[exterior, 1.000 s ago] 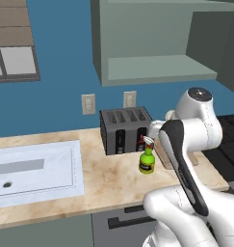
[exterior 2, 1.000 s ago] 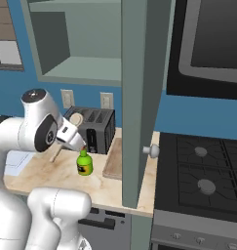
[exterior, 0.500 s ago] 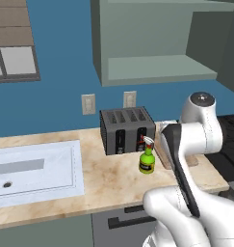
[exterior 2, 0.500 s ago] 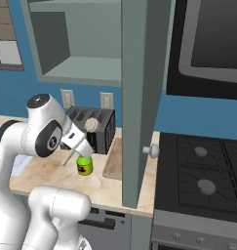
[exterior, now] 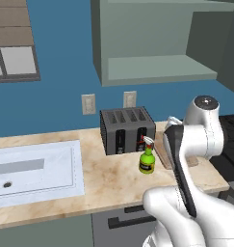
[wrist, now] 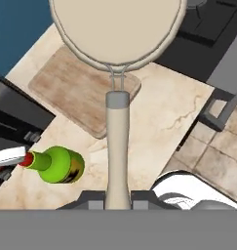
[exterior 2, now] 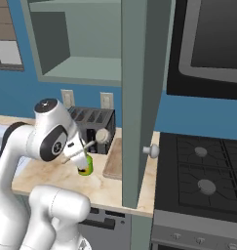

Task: Grab the spray bottle from the cabinet, then place it next to the cutting board for sanitizing. Then grab the dish brush from the countertop next to the sink and place it next to the cutting board.

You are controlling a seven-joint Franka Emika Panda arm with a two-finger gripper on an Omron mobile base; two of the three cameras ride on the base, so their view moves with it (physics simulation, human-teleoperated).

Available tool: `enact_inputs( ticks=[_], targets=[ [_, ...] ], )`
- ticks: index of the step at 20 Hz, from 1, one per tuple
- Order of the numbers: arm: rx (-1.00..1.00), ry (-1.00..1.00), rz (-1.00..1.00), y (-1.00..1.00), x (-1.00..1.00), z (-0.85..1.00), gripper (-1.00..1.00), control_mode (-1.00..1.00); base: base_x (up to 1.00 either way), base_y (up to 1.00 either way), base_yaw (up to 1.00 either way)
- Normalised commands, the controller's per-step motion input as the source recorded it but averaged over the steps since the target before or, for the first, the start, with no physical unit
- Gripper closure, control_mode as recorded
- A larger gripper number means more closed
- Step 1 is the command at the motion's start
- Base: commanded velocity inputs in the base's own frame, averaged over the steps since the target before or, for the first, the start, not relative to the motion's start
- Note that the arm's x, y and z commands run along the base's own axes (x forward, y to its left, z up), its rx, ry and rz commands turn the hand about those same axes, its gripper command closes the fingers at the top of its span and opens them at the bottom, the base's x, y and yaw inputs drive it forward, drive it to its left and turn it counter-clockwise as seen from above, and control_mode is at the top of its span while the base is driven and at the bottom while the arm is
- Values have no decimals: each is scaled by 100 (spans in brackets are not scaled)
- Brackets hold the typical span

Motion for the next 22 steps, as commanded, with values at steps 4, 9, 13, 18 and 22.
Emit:
enact_inputs(
  ticks=[4, 9, 13, 18, 22],
  targets=[
    [24, -5, -37, -15, 0, -25, 100, -100, 0, 0, 0],
    [22, -2, -35, -19, 0, -22, 100, -100, 0, 0, 0],
    [16, 0, -32, -8, 0, -28, 100, -100, 0, 0, 0],
    [4, 2, -8, 0, 10, -29, 100, -100, 0, 0, 0],
    [0, 1, 0, -9, 12, -28, 100, -100, 0, 0, 0]
  ],
)
